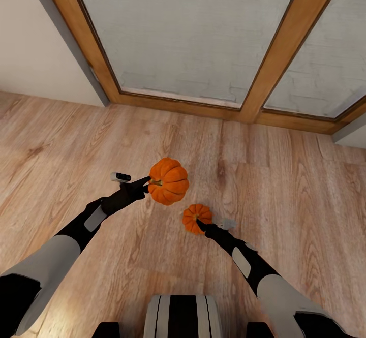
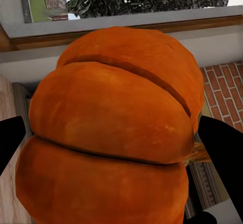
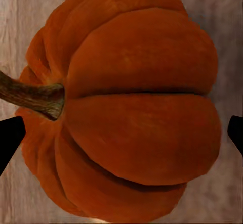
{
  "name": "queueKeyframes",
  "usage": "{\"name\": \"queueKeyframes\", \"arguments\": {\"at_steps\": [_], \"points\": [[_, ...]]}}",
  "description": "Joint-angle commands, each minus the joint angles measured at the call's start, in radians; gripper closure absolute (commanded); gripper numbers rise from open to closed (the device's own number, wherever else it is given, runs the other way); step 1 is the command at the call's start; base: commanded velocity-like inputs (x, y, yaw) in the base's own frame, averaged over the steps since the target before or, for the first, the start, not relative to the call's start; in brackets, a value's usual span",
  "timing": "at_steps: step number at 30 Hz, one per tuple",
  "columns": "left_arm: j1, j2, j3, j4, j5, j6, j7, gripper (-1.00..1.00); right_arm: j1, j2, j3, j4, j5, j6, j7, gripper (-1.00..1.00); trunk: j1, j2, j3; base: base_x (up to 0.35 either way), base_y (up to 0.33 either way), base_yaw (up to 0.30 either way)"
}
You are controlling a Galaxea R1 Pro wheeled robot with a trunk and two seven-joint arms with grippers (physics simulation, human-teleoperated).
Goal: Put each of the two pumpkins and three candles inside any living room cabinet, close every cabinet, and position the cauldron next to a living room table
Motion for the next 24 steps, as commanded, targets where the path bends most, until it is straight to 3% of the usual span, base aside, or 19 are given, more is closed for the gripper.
{"name": "queueKeyframes", "arguments": {"at_steps": [1,7,24], "points": [[0.0,0.0,0.0,0.0,0.0,-0.001,0.001,1.0,0.0,0.003,0.0,0.0,0.0,0.0,-0.016,-1.0,0.0,0.0,0.0,0.0,0.0,0.0],[0.0,0.0,0.0,0.0,0.0,-0.001,0.001,1.0,0.0,0.006,0.001,-0.003,-0.001,0.001,-0.057,-1.0,0.0,0.0,0.0,0.0,0.0,0.077],[0.0,0.0,0.0,0.0,0.0,-0.001,0.001,1.0,0.0,0.007,0.003,-0.009,-0.001,0.002,-0.06,-1.0,0.0,0.0,-0.004,0.0,0.0,0.099]]}}
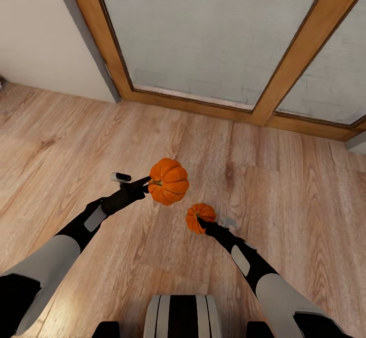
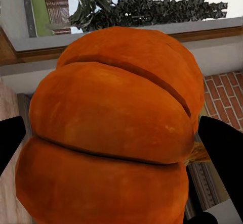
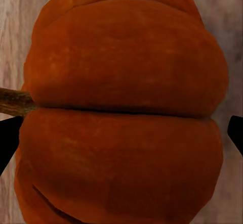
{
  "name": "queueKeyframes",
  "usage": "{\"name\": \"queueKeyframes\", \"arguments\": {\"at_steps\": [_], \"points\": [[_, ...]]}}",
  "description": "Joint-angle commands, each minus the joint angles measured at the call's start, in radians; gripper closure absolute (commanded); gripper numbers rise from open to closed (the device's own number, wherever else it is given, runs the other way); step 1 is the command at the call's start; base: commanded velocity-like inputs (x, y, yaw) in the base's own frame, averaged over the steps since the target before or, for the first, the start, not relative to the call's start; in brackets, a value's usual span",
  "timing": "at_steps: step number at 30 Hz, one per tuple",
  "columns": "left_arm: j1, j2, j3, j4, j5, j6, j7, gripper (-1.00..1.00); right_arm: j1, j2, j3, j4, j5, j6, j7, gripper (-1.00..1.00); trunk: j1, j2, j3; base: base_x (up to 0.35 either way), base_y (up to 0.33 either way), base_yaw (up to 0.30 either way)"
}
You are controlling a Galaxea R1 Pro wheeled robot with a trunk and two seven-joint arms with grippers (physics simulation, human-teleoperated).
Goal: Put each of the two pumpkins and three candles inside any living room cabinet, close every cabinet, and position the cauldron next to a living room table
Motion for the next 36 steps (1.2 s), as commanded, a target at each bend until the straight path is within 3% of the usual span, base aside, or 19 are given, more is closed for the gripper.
{"name": "queueKeyframes", "arguments": {"at_steps": [1,15,36], "points": [[0.0,0.0,0.0,0.0,0.0,-0.001,0.001,1.0,0.001,0.0,0.002,0.013,0.011,0.001,-0.006,-1.0,0.0,0.0,0.0,0.0,0.0,0.03],[0.022,0.007,0.036,0.003,0.002,-0.002,-0.006,1.0,-0.011,0.004,0.013,0.0,0.019,-0.01,-0.019,-1.0,0.0,0.0,0.0,0.0,0.0,0.002],[0.023,0.008,0.039,0.004,0.003,-0.002,-0.006,1.0,-0.012,0.004,0.017,-0.032,0.022,-0.013,-0.043,-1.0,0.0,0.0,-0.01,0.0,0.0,0.061]]}}
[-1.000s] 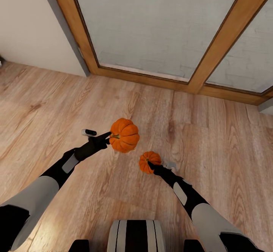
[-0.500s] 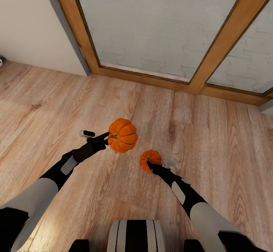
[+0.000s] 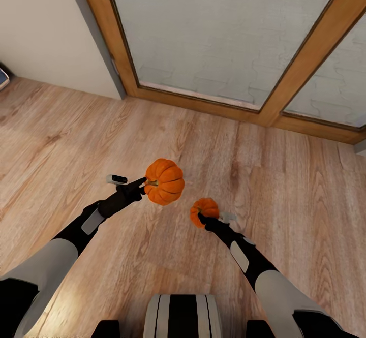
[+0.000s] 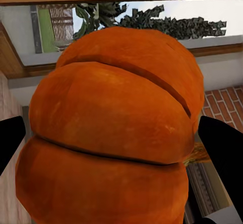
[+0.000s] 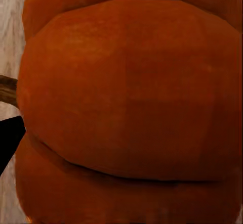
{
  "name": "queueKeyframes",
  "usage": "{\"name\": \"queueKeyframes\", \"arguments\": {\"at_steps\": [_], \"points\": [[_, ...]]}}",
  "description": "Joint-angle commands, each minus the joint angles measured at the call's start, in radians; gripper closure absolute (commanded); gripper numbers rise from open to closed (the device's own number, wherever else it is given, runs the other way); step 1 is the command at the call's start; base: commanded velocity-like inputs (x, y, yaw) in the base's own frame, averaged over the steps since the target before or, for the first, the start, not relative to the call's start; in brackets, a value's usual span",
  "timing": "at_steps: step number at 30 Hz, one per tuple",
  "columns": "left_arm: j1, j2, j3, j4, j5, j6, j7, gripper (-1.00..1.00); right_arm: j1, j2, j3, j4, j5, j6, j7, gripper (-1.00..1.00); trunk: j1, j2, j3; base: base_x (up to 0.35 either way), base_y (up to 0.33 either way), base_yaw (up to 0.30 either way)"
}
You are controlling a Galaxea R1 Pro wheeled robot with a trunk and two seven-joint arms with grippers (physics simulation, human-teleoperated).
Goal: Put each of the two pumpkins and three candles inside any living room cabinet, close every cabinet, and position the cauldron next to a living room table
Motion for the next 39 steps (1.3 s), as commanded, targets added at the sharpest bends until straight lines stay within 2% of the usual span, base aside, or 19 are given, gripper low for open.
{"name": "queueKeyframes", "arguments": {"at_steps": [1,14,16,17,19,23,24,35,39], "points": [[0.0,0.0,0.0,0.0,0.0,-0.001,0.001,1.0,0.0,0.0,0.001,-0.005,0.0,0.0,-0.008,-1.0,0.0,0.0,-0.001,0.0,0.0,0.093],[0.0,0.001,0.0,0.0,-0.001,-0.001,0.001,1.0,0.0,-0.002,0.005,-0.011,0.001,0.002,-0.026,-1.0,0.0,0.0,-0.009,0.0,0.0,0.094],[0.0,0.001,0.0,0.0,0.0,-0.001,0.001,1.0,0.0,-0.003,0.032,-0.021,0.001,0.002,-0.034,-1.0,0.0,0.0,-0.01,0.0,0.0,0.052],[0.0,0.001,0.0,-0.001,0.0,-0.001,0.001,1.0,0.0,-0.003,0.06,-0.04,0.0,0.001,-0.047,-1.0,0.0,0.0,-0.01,0.0,0.0,0.017],[0.0,0.001,0.0,0.0,0.0,0.0,0.001,1.0,0.0,-0.003,0.082,-0.062,0.0,0.002,-0.062,-1.0,0.0,0.0,-0.01,0.0,0.0,0.008],[0.0,0.002,0.0,-0.001,0.0,-0.001,0.001,1.0,0.002,-0.005,0.093,-0.075,0.0,0.001,-0.069,-1.0,0.0,0.0,-0.01,0.0,0.0,0.001],[0.0,0.002,0.0,0.0,0.0,0.0,0.001,1.0,0.003,-0.006,0.093,-0.075,0.0,0.001,-0.07,1.0,0.0,0.0,-0.01,0.0,0.0,0.0],[0.0,0.002,0.0,0.0,-0.001,0.0,0.001,1.0,0.003,-0.007,0.092,-0.078,-0.009,0.0,-0.061,1.0,0.0,0.0,-0.01,0.0,0.0,0.0],[0.0,0.001,0.0,-0.001,-0.001,0.0,0.001,1.0,0.003,-0.016,0.086,-0.103,-0.014,0.004,-0.057,1.0,0.0,0.0,-0.01,0.0,0.0,0.0]]}}
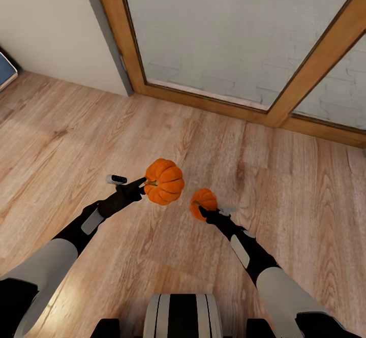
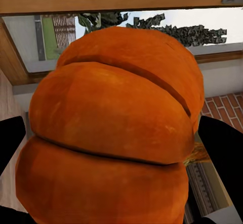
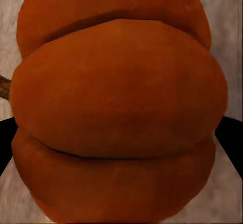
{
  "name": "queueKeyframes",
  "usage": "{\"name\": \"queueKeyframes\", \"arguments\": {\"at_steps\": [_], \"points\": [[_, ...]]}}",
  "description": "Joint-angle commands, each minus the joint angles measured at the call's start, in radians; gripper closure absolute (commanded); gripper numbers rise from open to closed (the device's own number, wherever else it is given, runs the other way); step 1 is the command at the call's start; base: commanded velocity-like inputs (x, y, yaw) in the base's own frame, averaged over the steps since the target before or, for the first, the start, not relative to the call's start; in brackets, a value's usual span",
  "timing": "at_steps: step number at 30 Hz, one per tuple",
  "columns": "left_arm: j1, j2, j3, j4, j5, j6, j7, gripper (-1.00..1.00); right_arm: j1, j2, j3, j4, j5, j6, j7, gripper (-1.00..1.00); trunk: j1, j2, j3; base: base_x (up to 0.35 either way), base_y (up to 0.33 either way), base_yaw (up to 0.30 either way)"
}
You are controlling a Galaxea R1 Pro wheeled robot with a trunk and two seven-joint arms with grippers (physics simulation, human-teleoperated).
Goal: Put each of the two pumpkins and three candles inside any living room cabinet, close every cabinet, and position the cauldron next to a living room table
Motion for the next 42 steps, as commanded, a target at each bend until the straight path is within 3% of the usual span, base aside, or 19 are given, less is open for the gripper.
{"name": "queueKeyframes", "arguments": {"at_steps": [1,5,8,14,17,21,26,27,28,31,34,42], "points": [[0.0,0.0,0.0,0.0,0.0,0.0,0.001,1.0,0.0,-0.001,-0.002,-0.002,-0.001,0.001,0.001,1.0,0.0,0.0,0.0,0.0,0.0,0.0],[0.0,0.009,0.008,0.0,0.002,0.0,0.001,1.0,0.0,-0.004,-0.059,-0.012,-0.001,0.008,0.006,1.0,0.0,0.0,0.0,0.0,0.0,0.0],[0.0,0.017,0.01,-0.001,0.002,0.0,0.0,1.0,0.0,-0.012,-0.121,-0.022,-0.001,0.013,0.057,1.0,0.0,0.0,0.0,0.0,0.0,0.0],[0.0,0.018,0.011,-0.001,0.003,0.0,-0.001,1.0,0.0,-0.029,-0.145,-0.028,-0.002,0.041,0.071,1.0,0.0,0.0,0.0,0.0,0.0,0.0],[0.0,0.018,0.011,-0.001,0.003,0.0,-0.001,1.0,0.0,-0.036,-0.192,-0.032,-0.003,0.11,0.085,1.0,0.0,0.0,0.0,0.0,0.0,0.0],[0.0,0.017,0.011,-0.001,0.003,0.0,-0.001,1.0,0.0,-0.057,-0.289,-0.034,-0.001,0.241,0.202,1.0,0.0,0.0,0.0,0.0,0.0,0.0],[0.0,0.017,0.011,-0.001,0.003,0.0,-0.001,1.0,-0.001,-0.08,-0.318,-0.034,-0.003,0.322,0.293,1.0,0.0,0.0,0.0,0.0,0.0,0.0],[0.0,0.018,0.011,-0.001,0.002,0.0,-0.001,1.0,-0.001,-0.083,-0.368,-0.035,-0.002,0.335,0.351,1.0,0.0,0.0,0.0,0.0,0.0,0.0],[0.0,0.018,0.011,-0.001,0.002,0.0,-0.001,1.0,-0.001,-0.084,-0.382,-0.038,-0.002,0.339,0.361,1.0,0.0,0.0,0.0,0.0,0.0,0.0],[0.0,0.018,0.011,0.0,0.002,0.0,-0.001,1.0,-0.001,-0.088,-0.403,-0.06,-0.001,0.365,0.374,1.0,0.0,0.0,0.0,0.0,0.0,0.0],[0.0,0.016,0.011,-0.001,0.001,0.0,0.0,1.0,-0.001,-0.096,-0.41,-0.087,-0.001,0.446,0.378,1.0,0.0,0.0,0.0,0.0,0.0,0.0],[0.0,0.016,0.011,-0.001,0.0,-0.001,0.001,1.0,-0.001,-0.103,-0.41,-0.136,-0.001,0.464,0.381,1.0,0.0,0.0,0.0,0.0,0.0,0.0]]}}
